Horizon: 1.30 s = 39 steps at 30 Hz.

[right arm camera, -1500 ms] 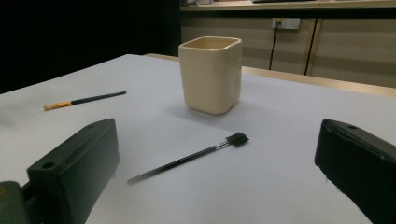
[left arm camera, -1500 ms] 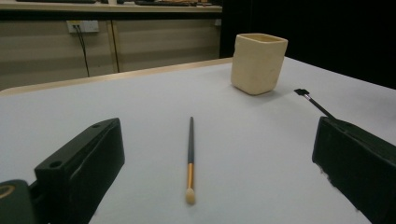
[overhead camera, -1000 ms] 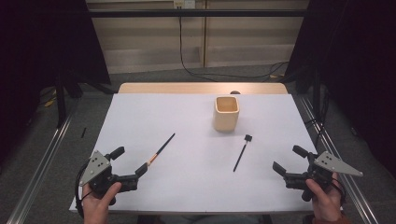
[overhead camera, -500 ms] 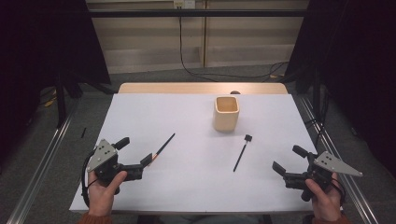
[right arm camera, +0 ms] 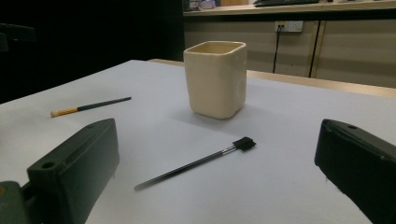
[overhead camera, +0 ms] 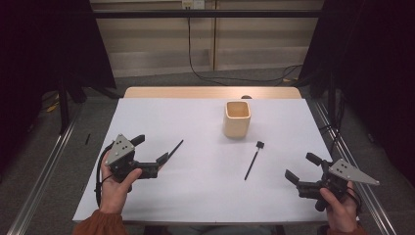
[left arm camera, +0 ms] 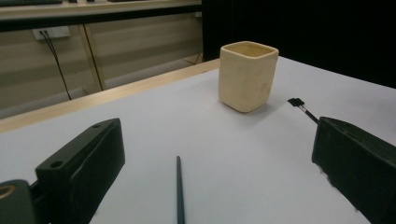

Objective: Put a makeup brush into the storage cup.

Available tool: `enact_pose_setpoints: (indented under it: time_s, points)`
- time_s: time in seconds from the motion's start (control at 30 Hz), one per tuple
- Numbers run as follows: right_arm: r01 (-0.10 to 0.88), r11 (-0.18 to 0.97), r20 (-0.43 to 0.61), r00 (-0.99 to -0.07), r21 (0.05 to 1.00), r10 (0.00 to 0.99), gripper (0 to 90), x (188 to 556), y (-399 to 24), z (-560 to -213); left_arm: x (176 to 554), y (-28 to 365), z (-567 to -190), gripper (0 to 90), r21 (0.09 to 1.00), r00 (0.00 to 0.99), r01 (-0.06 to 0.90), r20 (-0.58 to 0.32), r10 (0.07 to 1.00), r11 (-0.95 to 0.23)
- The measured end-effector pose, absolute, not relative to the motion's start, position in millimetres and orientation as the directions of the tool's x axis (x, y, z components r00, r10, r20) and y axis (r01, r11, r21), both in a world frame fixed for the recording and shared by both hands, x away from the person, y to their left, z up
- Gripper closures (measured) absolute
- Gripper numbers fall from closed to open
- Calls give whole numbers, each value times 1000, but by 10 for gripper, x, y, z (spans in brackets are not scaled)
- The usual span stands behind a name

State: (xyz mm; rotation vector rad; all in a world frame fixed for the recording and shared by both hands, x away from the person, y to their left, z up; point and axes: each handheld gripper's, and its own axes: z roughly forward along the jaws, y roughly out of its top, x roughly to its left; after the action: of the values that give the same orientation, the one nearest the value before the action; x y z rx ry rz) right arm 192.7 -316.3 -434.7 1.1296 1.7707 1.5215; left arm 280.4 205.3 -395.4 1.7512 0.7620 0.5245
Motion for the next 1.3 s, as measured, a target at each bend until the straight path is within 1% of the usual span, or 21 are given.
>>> enact_pose_setpoints:
  time_s: [0.27,0.43,0.57,0.87,1.03,1.1,1.3]
  points:
    - [246,7,121,-499,969,858,0,1930,-3162,-4349,2973,2052,-3969,25,940,674,251,2,738,-231]
    - [247,8,120,-500,969,858,0,1927,-3161,-4349,3068,2038,-3979,26,940,679,261,-16,734,-221]
    - [252,13,119,-501,968,857,0,1932,-3159,-4352,3132,2002,-3925,26,928,686,268,4,728,-258]
    - [252,13,120,-503,968,856,0,1931,-3161,-4352,3362,1898,-3875,26,914,691,293,1,723,-282]
    - [256,14,121,-505,967,855,0,1933,-3163,-4354,3435,1863,-3827,33,883,709,312,28,705,-349]
    - [254,12,121,-503,967,856,0,1934,-3162,-4351,3486,1836,-3801,39,861,726,338,18,687,-379]
    - [254,15,120,-507,967,853,0,1935,-3168,-4352,3582,1727,-3752,51,804,748,375,31,662,-462]
